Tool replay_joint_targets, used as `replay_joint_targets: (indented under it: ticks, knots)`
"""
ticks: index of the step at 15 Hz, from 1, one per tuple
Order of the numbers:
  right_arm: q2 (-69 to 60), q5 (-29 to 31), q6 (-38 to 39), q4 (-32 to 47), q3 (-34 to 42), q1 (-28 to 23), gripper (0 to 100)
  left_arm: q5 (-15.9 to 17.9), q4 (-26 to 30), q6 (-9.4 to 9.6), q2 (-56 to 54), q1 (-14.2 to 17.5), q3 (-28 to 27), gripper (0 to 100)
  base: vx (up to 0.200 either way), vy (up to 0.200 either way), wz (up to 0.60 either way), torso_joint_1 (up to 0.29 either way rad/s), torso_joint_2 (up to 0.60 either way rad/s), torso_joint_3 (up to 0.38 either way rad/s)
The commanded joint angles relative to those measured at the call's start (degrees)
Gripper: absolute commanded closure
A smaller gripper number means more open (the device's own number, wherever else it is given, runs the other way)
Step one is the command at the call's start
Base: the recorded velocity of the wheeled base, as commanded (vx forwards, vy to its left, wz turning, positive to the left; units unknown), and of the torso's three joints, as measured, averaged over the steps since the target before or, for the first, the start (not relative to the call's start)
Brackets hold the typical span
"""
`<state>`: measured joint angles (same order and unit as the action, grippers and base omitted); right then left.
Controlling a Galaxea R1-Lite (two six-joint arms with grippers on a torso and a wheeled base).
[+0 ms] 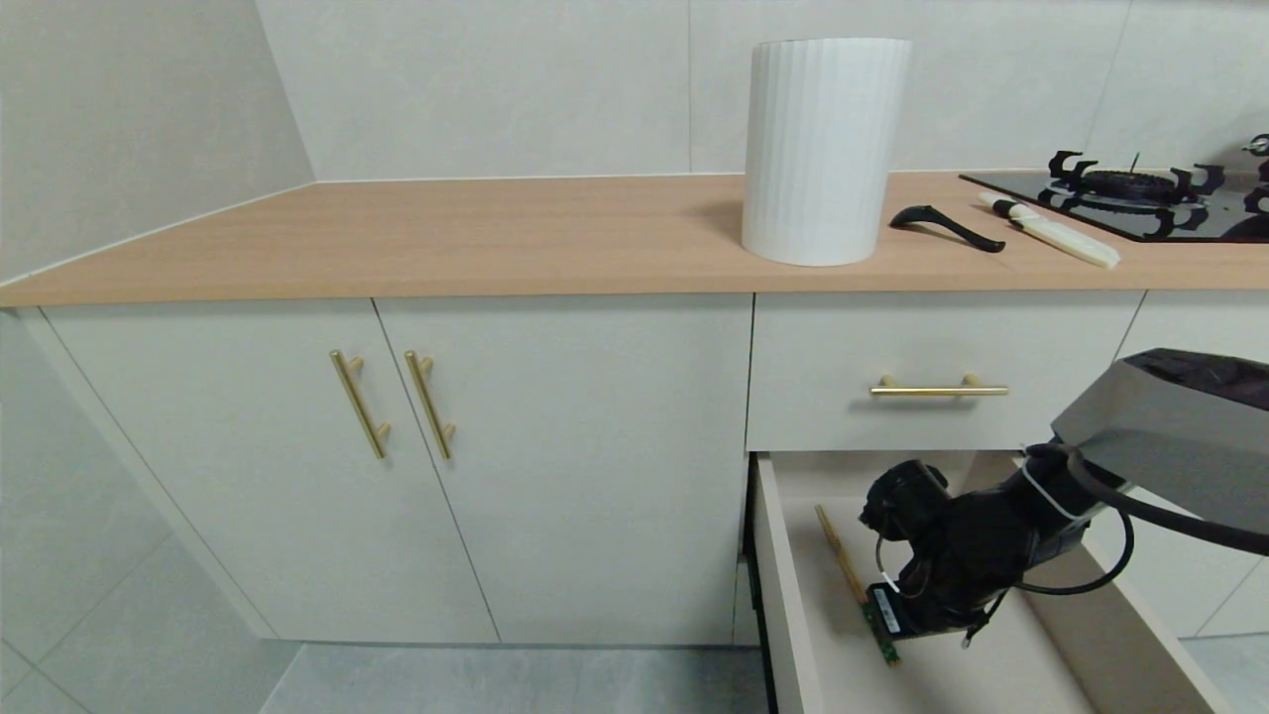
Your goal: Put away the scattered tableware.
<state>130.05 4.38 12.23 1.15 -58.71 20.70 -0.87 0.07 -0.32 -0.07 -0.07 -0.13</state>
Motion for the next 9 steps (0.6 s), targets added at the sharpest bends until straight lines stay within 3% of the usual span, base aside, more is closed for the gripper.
replay_joint_targets:
  ticks: [1,5,9]
  knots:
    - [-0.06,-0.07,-0.01,0.08,-0.09,0.04,0,-0.01,0.01,-0.03,0.07,-0.01,-0.04,0,0.000,0.000,0.00,0.000,0.00,0.000]
    - [-0.76,0.02,-0.01,0.08,-0.09,0.04,0,-0.01,0.01,-0.03,0.07,-0.01,0.05,0,0.000,0.000,0.00,0.000,0.00,0.000]
    - [-12.45,1.07,0.17,1.32,1.32,-0.66,0,-0.01,0.01,-0.03,0.07,-0.01,0.05,0,0.000,0.000,0.00,0.000,0.00,0.000]
